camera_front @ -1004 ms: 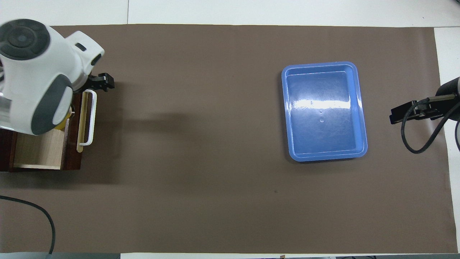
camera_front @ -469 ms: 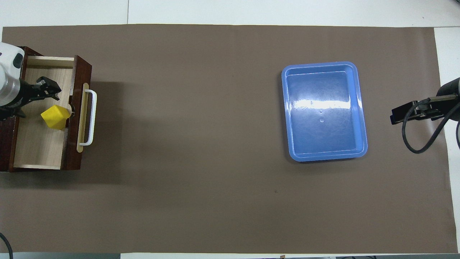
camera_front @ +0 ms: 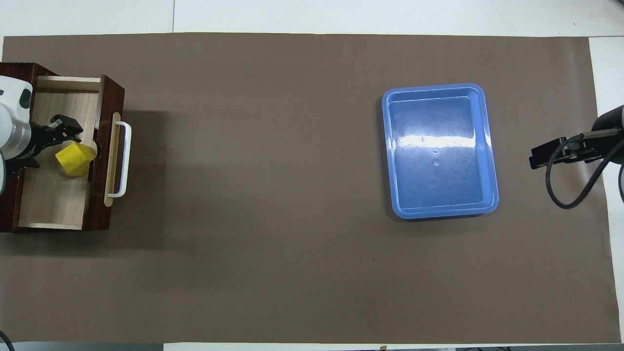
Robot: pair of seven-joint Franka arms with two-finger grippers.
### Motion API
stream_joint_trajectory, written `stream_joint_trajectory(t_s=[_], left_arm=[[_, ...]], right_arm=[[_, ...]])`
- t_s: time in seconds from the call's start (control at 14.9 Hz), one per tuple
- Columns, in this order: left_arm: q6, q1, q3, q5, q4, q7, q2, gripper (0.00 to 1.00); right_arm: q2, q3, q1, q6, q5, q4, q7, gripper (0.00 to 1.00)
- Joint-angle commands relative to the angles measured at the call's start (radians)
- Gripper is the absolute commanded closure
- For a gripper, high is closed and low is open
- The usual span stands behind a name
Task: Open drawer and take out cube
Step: 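Release the handle and grasp the yellow cube with the left gripper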
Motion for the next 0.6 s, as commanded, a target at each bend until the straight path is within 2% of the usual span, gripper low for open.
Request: stream_joint_trajectory(t_s=[0.0, 0.13, 0.27, 0.47, 0.54], left_arm=[[0.059, 0.013, -0.006, -0.013, -0.052, -0.008, -0.021, 0.0], [0.08, 0.013, -0.006, -0.013, -0.062, -0.021, -0.019, 0.0], [0.092, 0.004, -0.006, -0.013, -0.062, -0.066, -0.01, 0.11], [0.099, 0.008, -0.006, -0.013, -0.062, -0.078, -0.002, 0.41], [0.099, 0.01, -0.006, -0.013, -0.06, -0.078, -0.002, 0.57]], right_arm=[[-0.016, -0.001, -0.009, -0.002, 0.024, -0.015, -0.033, 0.0], [-0.016, 0.001, -0.01, -0.005, 0.024, -0.015, -0.033, 0.0], [-0.016, -0.001, -0.009, -0.007, 0.024, -0.015, -0.03, 0.0], [-0.018, 0.001, -0.004, -0.007, 0.027, -0.031, -0.001, 0.0], [-0.022, 0.002, -0.001, -0.006, 0.03, -0.039, 0.034, 0.0]])
